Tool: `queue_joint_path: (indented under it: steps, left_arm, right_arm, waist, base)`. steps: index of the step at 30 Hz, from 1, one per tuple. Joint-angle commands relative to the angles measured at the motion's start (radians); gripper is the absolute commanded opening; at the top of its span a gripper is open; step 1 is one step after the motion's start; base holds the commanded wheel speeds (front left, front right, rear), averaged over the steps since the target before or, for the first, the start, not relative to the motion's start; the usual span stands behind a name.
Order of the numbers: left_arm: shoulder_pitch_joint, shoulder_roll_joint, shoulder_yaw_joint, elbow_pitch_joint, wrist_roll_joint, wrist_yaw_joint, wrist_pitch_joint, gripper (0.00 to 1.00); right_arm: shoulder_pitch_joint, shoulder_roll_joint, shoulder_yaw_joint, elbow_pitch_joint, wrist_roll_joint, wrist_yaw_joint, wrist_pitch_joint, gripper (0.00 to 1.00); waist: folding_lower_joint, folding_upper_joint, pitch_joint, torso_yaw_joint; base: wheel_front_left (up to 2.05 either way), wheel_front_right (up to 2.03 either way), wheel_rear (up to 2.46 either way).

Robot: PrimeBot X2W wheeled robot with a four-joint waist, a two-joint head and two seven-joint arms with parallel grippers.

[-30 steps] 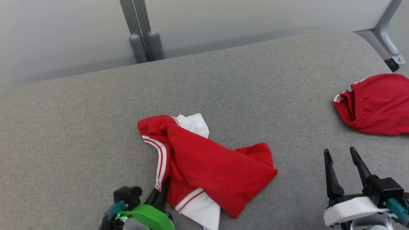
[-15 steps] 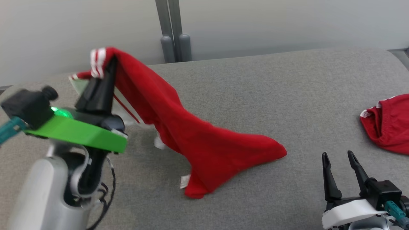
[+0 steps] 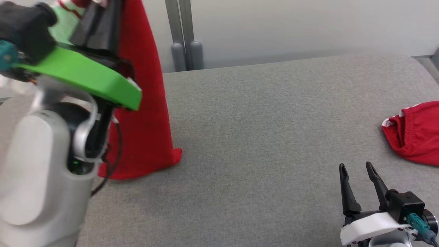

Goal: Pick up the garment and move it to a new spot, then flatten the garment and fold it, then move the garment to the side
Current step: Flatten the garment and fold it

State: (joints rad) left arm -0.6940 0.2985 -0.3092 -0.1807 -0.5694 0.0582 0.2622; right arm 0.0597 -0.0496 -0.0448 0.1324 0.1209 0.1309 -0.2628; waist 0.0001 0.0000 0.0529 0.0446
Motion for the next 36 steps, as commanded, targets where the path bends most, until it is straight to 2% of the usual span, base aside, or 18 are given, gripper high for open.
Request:
queue_joint_path:
  steps: [1,5,9,12,13,18,20,21,22,23,26,28,31,36]
  left_arm:
    - [0.039,-0.031,-0.038,0.013,0.018,0.015,-0.006,0.0]
    - [0.165,-0.138,-0.195,0.083,0.061,0.035,-0.042,0.0]
    - [0.273,-0.226,-0.356,0.222,0.042,0.037,-0.096,0.0]
    - [0.283,-0.244,-0.428,0.323,0.002,0.052,-0.155,0.0]
    - [0.272,-0.247,-0.462,0.343,-0.048,0.061,-0.185,0.0]
    - [0.163,-0.246,-0.584,0.417,-0.16,0.14,-0.328,0.0]
    - [0.119,-0.246,-0.616,0.425,-0.237,0.167,-0.389,0.0]
    - [0.095,-0.246,-0.638,0.415,-0.283,0.164,-0.428,0.06]
    - [0.083,-0.247,-0.65,0.402,-0.331,0.154,-0.461,0.4]
    - [0.078,-0.246,-0.658,0.394,-0.405,0.15,-0.485,1.0]
    - [0.049,-0.244,-0.715,0.412,-0.577,0.139,-0.504,1.0]
    - [0.02,-0.245,-0.783,0.452,-0.628,0.153,-0.472,1.0]
    - [-0.016,-0.245,-0.872,0.49,-0.663,0.141,-0.422,1.0]
    - [-0.045,-0.245,-0.915,0.505,-0.671,0.11,-0.442,1.0]
  right_arm:
    - [-0.006,-0.002,0.001,0.003,0.007,0.0,-0.003,1.0]
    - [-0.01,-0.002,0.016,0.011,0.013,0.0,-0.003,1.0]
    - [-0.032,-0.002,0.037,0.015,0.015,0.0,-0.003,1.0]
    - [-0.06,-0.002,0.064,0.021,0.011,0.0,-0.003,1.0]
    - [-0.075,-0.002,0.074,0.025,0.014,0.0,-0.003,1.0]
    - [-0.116,-0.002,0.11,0.044,0.032,0.0,-0.003,1.0]
    - [-0.123,-0.002,0.116,0.052,0.036,0.0,-0.003,1.0]
    - [-0.124,-0.002,0.117,0.056,0.038,0.0,-0.003,1.0]
    - [-0.124,-0.001,0.117,0.059,0.04,0.0,-0.003,1.0]
    - [-0.124,-0.001,0.118,0.064,0.042,0.0,-0.003,1.0]
    - [-0.128,-0.001,0.121,0.074,0.046,0.0,-0.003,1.0]
    - [-0.129,-0.001,0.114,0.076,0.048,0.0,-0.003,1.0]
    - [-0.13,-0.001,0.101,0.076,0.05,0.0,-0.003,1.0]
    - [-0.122,-0.002,0.078,0.07,0.045,0.0,-0.003,1.0]
  waist:
    - [-0.0001,0.0,-0.001,-0.027]
    - [-0.0001,0.0,0.012,-0.067]
    - [-0.0001,0.0,0.04,-0.115]
    - [-0.0001,0.0,0.068,-0.168]
    - [-0.0001,0.0,0.077,-0.189]
    - [-0.0001,0.0,0.109,-0.271]
    - [-0.0001,0.0,0.117,-0.292]
    - [-0.0001,0.0,0.12,-0.302]
    - [-0.0001,0.0,0.123,-0.308]
    - [-0.0001,0.0,0.125,-0.314]
    - [-0.0001,0.0,0.128,-0.323]
    - [-0.0001,0.0,0.13,-0.32]
    - [-0.0001,0.0,0.13,-0.304]
    - [-0.0001,0.0,0.115,-0.259]
  base:
    - [0.0,0.0,0.0]
    - [0.0,0.0,0.0]
    - [0.0,0.0,0.0]
    - [0.0,0.0,0.0]
    - [0.0,0.0,0.0]
    - [0.0,0.0,0.0]
    - [0.0,0.0,0.0]
    - [0.0,0.0,0.0]
    - [0.0,0.0,0.0]
    - [0.0,0.0,0.0]
    - [0.0,0.0,0.0]
    - [0.0,0.0,0.0]
    - [0.0,0.0,0.0]
    - [0.0,0.0,0.0]
